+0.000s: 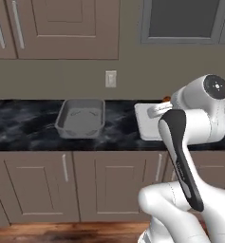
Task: Place one sweet potato and one chicken drumstick in each tupperware on the nearby counter, to pack two identical lunches.
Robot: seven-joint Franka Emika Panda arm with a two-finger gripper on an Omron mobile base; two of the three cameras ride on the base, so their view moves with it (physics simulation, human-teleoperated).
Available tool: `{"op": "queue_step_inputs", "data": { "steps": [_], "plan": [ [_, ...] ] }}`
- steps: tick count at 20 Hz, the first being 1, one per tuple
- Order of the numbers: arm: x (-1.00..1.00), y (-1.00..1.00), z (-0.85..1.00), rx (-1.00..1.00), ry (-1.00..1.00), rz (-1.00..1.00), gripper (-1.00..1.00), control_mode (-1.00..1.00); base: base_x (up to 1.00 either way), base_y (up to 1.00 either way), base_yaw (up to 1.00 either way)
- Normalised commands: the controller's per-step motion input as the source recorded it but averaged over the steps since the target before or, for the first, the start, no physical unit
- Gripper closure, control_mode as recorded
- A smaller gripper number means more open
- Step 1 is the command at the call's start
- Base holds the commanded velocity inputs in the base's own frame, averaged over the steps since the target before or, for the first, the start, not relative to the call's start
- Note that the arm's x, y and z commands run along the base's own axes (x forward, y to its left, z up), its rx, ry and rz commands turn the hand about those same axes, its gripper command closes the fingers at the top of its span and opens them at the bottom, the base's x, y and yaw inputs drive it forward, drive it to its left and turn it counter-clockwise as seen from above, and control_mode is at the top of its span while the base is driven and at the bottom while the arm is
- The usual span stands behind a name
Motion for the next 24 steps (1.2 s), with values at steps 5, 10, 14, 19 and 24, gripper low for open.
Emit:
{"op": "queue_step_inputs", "data": {
  "steps": [5, 10, 14, 19, 24],
  "plan": [
    [0.00, 0.00, 0.00, 0.00, 0.00, 0.00, 1.00, 1.00, 0.59, 0.90, -0.38],
    [0.00, 0.00, 0.00, 0.00, 0.00, 0.00, 1.00, 1.00, 0.66, 0.87, -0.33],
    [0.00, 0.00, 0.00, 0.00, 0.00, 0.00, 1.00, 1.00, 0.67, 0.44, -0.20],
    [0.00, 0.00, -0.13, 0.00, 0.02, 0.00, 1.00, -1.00, 0.14, 0.00, -0.06],
    [0.17, 0.24, -0.78, 0.00, 0.12, 0.01, 1.00, -1.00, 0.00, 0.00, 0.00]
  ]
}}
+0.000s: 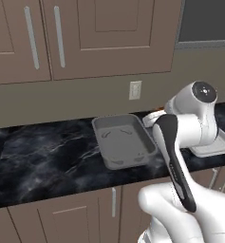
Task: Place one sweet potato and one chicken drumstick in each tupperware on the nearby counter, to pack two identical lunches.
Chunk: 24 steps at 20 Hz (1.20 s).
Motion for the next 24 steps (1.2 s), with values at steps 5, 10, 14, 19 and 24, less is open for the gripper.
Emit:
{"op": "queue_step_inputs", "data": {
  "steps": [5, 10, 14, 19, 24],
  "plan": [
    [0.82, 0.33, -0.67, 0.02, 0.23, 0.09, 1.00, -1.00, 0.00, 0.00, 0.00],
    [0.77, 0.38, -0.48, 0.05, 0.32, 0.11, 1.00, -1.00, 0.00, 0.00, 0.00],
    [0.74, 0.38, -0.43, 0.01, 0.30, 0.09, 1.00, -1.00, 0.00, 0.00, 0.00],
    [0.59, 0.12, -0.41, 0.00, 0.13, 0.01, 1.00, -1.00, 0.00, 0.00, 0.00],
    [0.42, 0.00, -0.38, -0.01, -0.03, -0.05, 1.00, -1.00, 0.00, 0.00, 0.00]
  ]
}}
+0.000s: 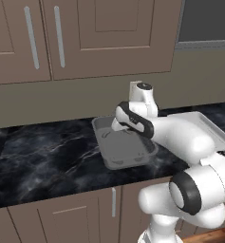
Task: Place one sweet potato and one chicken drumstick in each tupperware on the nearby counter, to pack two identical lunches.
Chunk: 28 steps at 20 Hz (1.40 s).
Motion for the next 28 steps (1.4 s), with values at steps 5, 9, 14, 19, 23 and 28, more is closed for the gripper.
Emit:
{"op": "queue_step_inputs", "data": {
  "steps": [5, 9, 14, 19, 23, 28],
  "plan": [
    [0.33, 0.00, -0.51, -0.01, -0.06, -0.07, 1.00, -1.00, 0.00, 0.00, 0.00],
    [0.17, -0.01, -0.35, 0.00, -0.04, -0.06, 1.00, -1.00, 0.00, 0.00, 0.00],
    [0.34, -0.01, -0.15, 0.00, 0.00, -0.02, 1.00, -1.00, 0.00, 0.00, 0.00],
    [0.43, 0.00, -0.30, 0.00, 0.00, 0.00, 1.00, -1.00, 0.00, 0.00, 0.00],
    [0.42, 0.00, -0.44, 0.00, 0.01, 0.00, 1.00, -1.00, 0.00, 0.00, 0.00],
    [0.43, 0.00, -0.40, 0.00, 0.03, 0.00, 1.00, -1.00, 0.00, 0.00, 0.00]
  ]
}}
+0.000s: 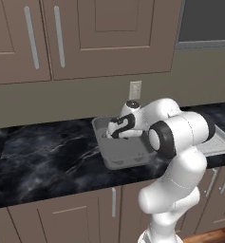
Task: Place one sweet potato and one chicken drumstick in each tupperware on the nearby counter, to pack two identical lunches.
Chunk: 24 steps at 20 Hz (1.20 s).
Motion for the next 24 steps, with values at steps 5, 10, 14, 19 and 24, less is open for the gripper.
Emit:
{"op": "queue_step_inputs", "data": {
  "steps": [5, 10, 14, 19, 24],
  "plan": [
    [0.43, 0.00, -0.38, 0.00, 0.03, 0.00, 1.00, -1.00, 0.00, 0.00, 0.00],
    [0.46, 0.00, -0.34, 0.00, 0.04, 0.00, -1.00, -1.00, 0.00, 0.00, 0.00],
    [0.17, 0.00, 0.11, 0.00, 0.00, 0.00, -1.00, -1.00, 0.00, 0.00, 0.00],
    [-0.08, 0.00, 0.56, 0.00, -0.05, 0.00, -1.00, -1.00, 0.00, 0.00, 0.00],
    [-0.84, -0.02, 0.53, 0.00, -0.11, -0.03, -1.00, -1.00, 0.00, 0.00, 0.00]
  ]
}}
